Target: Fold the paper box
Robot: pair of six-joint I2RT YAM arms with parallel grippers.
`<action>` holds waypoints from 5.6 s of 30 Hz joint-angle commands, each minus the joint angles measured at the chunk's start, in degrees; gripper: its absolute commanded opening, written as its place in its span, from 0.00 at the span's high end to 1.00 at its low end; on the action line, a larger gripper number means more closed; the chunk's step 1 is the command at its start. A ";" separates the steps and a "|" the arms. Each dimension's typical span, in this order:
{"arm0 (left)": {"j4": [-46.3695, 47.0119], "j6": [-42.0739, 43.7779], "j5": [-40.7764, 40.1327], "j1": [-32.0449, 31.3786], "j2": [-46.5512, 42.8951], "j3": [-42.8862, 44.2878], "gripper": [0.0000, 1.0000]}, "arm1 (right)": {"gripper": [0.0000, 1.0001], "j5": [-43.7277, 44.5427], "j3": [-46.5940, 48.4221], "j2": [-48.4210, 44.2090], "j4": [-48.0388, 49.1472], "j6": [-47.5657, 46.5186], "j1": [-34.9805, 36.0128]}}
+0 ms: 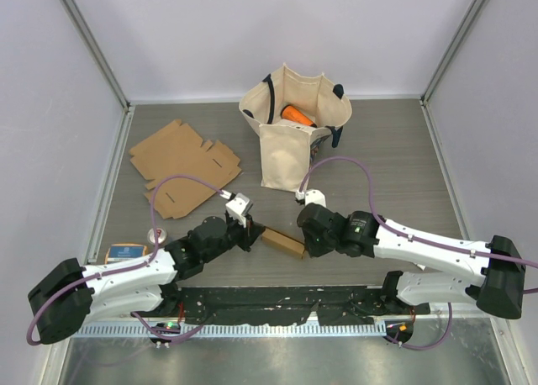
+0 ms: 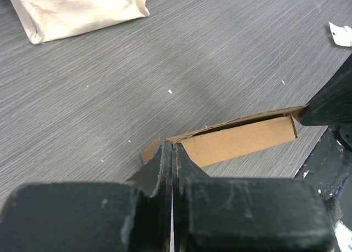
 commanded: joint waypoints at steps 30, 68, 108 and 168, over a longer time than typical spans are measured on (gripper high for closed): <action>-2.16 -1.31 -3.75 -3.80 -1.54 0.01 1.00 | 0.99 2.54 -0.77 5.38 2.17 25.01 -1.35; -3.30 -2.28 -6.83 -5.12 -6.64 -3.59 1.00 | 0.18 4.20 5.03 11.97 18.42 -23.77 10.25; -33.81 -23.46 -13.78 -5.03 -18.97 -0.52 0.76 | 0.44 5.88 -12.19 18.66 37.76 -8.66 3.93; -3.66 -21.97 5.38 -5.12 19.82 8.80 0.95 | 0.76 -26.12 -30.12 -6.30 37.40 12.26 -21.74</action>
